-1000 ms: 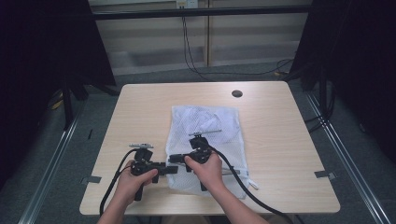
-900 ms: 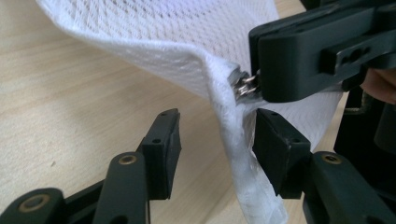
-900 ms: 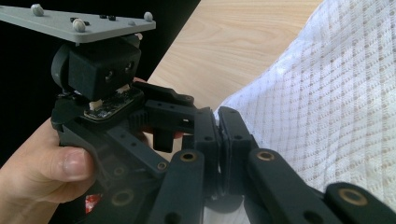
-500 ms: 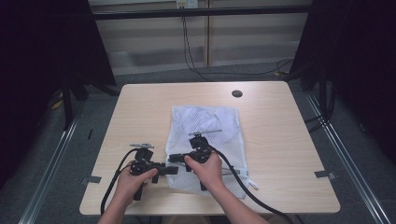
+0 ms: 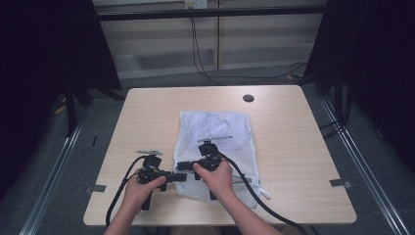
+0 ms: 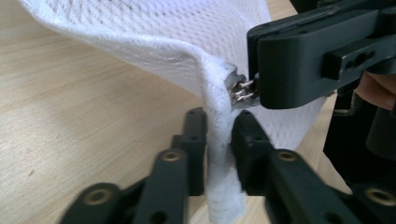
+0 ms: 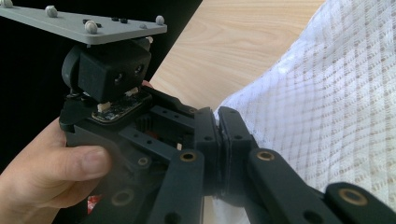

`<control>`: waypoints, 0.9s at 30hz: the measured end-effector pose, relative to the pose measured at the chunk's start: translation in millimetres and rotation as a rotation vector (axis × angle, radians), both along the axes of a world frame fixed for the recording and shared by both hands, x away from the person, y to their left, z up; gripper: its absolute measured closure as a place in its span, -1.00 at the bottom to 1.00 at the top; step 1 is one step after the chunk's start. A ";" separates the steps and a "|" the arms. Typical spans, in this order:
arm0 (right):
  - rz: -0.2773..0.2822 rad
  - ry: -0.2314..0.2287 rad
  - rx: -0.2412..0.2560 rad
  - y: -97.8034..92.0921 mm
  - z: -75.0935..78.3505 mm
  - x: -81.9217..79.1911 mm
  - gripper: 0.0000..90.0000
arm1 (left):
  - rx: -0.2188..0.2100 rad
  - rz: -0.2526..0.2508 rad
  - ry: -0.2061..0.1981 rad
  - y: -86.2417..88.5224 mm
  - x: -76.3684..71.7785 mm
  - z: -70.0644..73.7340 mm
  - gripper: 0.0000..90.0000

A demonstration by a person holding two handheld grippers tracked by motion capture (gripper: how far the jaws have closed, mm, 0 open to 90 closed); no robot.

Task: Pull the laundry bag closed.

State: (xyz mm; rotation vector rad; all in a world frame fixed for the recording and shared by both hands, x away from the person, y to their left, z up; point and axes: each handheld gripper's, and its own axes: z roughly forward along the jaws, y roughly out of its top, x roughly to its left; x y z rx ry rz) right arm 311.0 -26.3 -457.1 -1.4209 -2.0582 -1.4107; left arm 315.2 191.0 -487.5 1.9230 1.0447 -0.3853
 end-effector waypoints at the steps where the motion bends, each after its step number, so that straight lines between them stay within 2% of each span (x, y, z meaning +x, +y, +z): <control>1: 0.000 -0.006 0.000 -0.2 -0.3 0.1 0.94 | 0.000 0.000 0.000 0.0 0.0 0.0 0.86; 3: 0.001 -0.001 0.003 -0.8 0.1 0.0 0.94 | 0.002 -0.008 0.009 1.8 0.9 0.8 0.94; 8: 0.001 0.006 0.010 -1.9 0.9 0.4 0.94 | -0.007 0.000 0.022 2.0 0.5 2.4 0.95; 9: 0.002 0.006 0.010 -2.3 1.0 0.6 0.94 | -0.013 0.001 0.037 2.1 0.2 2.9 0.95; 14: 0.015 0.015 0.002 -4.5 2.0 0.6 0.95 | -0.005 0.011 0.044 3.3 0.1 3.2 0.96; 18: 0.017 0.023 0.005 -8.2 2.6 0.8 0.95 | -0.025 0.017 0.057 4.3 0.0 4.4 0.96; 24: 0.019 0.025 -0.002 -11.8 1.6 0.3 0.95 | -0.025 0.019 0.058 5.5 -0.2 5.2 0.96; 27: 0.013 0.034 0.005 -16.3 0.8 1.1 0.95 | -0.039 0.018 0.065 5.3 -0.7 5.6 0.96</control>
